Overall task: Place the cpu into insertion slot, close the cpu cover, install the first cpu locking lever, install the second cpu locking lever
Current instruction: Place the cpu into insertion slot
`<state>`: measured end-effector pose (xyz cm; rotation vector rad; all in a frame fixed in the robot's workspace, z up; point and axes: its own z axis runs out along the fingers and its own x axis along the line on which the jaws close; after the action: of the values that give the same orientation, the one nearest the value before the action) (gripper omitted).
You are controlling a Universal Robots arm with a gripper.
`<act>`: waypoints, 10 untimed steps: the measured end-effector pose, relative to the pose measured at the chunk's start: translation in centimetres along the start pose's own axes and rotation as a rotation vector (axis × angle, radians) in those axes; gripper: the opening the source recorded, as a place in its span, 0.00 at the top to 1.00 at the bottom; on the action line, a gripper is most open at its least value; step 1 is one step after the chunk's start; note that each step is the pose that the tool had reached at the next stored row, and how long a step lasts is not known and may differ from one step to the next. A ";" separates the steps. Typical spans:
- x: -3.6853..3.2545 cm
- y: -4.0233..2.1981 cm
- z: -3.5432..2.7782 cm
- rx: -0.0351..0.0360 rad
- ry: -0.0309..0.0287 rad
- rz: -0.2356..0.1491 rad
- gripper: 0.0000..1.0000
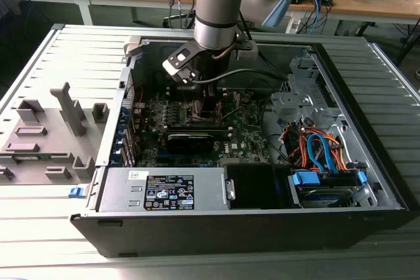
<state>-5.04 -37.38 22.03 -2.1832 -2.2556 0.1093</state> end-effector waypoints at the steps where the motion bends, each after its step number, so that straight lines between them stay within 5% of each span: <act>1: 0.01 0.01 0.13 0.0001 0.0002 0.002 0.45; 10: 0.07 0.11 0.88 0.0009 0.0009 0.018 0.45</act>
<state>-4.98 -37.35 21.15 -2.2025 -2.2359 0.1094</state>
